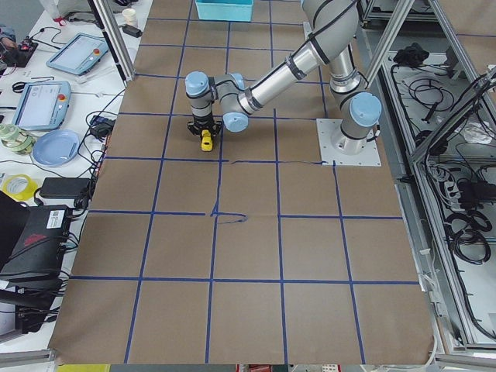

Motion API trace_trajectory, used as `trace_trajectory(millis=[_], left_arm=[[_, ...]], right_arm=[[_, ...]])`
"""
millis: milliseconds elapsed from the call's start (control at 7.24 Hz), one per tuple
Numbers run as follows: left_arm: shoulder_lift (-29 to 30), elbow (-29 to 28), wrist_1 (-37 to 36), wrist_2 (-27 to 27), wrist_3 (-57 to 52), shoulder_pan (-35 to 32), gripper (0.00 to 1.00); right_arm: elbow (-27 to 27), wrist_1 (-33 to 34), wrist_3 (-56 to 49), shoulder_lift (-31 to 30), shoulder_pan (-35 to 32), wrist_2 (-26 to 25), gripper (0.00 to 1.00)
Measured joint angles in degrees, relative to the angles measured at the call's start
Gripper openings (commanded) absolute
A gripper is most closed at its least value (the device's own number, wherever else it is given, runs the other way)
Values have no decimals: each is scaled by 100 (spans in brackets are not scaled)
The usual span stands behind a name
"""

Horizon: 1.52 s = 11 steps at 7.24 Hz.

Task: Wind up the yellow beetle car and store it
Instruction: 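Drag the car along the table away from the right gripper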

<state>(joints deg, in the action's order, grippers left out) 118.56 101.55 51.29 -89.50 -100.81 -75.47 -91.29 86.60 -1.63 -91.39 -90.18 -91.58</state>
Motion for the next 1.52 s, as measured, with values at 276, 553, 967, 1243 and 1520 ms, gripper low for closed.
trace_trajectory(millis=[276, 553, 967, 1243, 1520], left_arm=[[-1, 8, 8, -8, -310, 167, 19], [-3, 13, -3, -37, -447, 253, 19], [-25, 14, -7, -71, -523, 329, 32], [-45, 12, -14, -76, -531, 378, 86], [-53, 8, -19, -76, -517, 390, 92]], right_arm=[[-2, -2, 4, 0, 0, 0, 100], [0, -2, 8, 1, 0, 5, 100], [-2, -4, 5, -5, -1, 1, 100], [-3, -10, 5, -7, -2, 0, 100], [-3, -11, 5, -9, -3, 1, 100]])
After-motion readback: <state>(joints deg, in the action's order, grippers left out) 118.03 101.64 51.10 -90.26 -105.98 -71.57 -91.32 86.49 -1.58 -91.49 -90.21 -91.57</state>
